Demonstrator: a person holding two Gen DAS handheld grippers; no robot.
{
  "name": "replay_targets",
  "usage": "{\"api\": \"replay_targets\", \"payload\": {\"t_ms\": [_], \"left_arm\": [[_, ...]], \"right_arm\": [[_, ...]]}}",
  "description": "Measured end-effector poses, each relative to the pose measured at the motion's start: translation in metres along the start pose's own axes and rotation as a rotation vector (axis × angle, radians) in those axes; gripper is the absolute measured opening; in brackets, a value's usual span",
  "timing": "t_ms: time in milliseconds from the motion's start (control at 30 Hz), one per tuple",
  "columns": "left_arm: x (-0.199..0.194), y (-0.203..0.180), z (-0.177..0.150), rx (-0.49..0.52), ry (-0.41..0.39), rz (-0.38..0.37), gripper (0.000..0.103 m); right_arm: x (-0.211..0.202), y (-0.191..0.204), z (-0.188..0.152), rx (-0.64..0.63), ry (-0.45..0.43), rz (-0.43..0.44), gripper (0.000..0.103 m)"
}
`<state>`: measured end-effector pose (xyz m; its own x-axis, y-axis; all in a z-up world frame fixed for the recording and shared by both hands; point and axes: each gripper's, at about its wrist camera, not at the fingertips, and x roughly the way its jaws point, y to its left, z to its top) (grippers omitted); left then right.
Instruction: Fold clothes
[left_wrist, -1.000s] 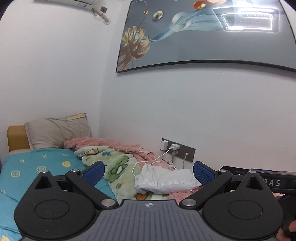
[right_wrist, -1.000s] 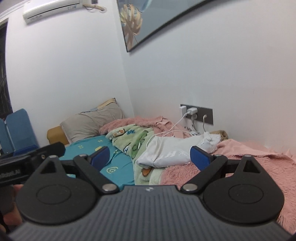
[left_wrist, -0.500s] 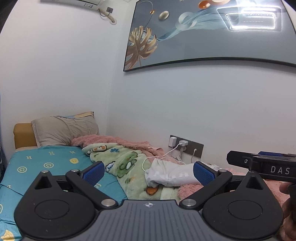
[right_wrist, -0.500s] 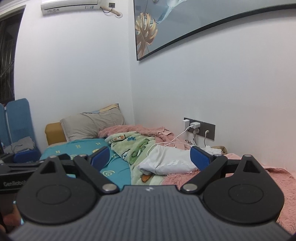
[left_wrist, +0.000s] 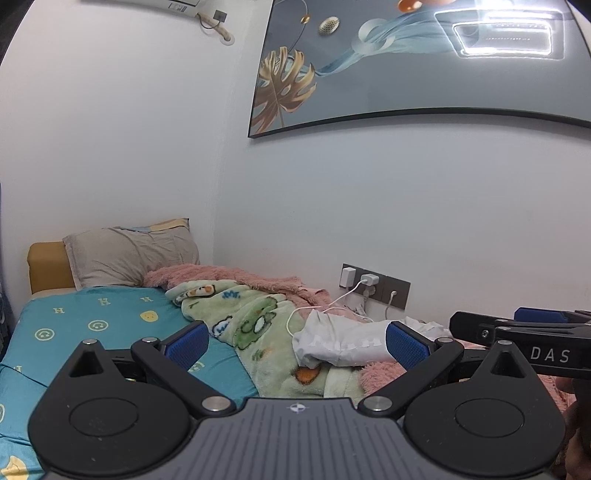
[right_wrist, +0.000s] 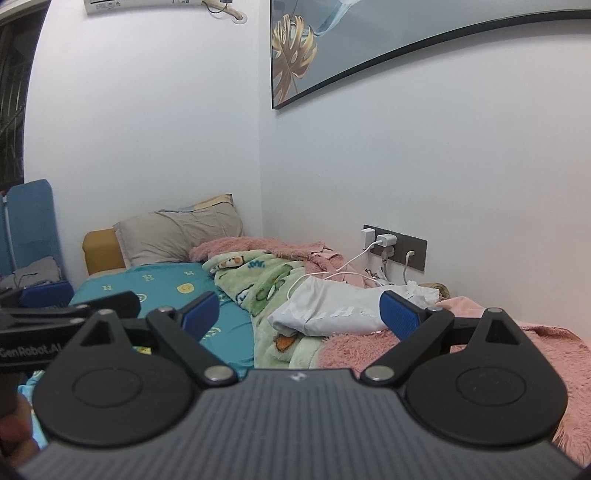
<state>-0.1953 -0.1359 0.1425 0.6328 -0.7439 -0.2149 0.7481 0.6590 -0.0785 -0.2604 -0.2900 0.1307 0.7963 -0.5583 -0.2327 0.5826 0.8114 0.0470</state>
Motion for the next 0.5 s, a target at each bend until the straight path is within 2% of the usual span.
{"api": "replay_targets", "payload": {"t_ms": [500], "left_arm": [[0.0002,0.0065,-0.0014,-0.004,0.01,0.033,0.103]], "right_arm": [[-0.0033,0.0028,-0.0049,-0.017,0.017,-0.016,0.095]]}}
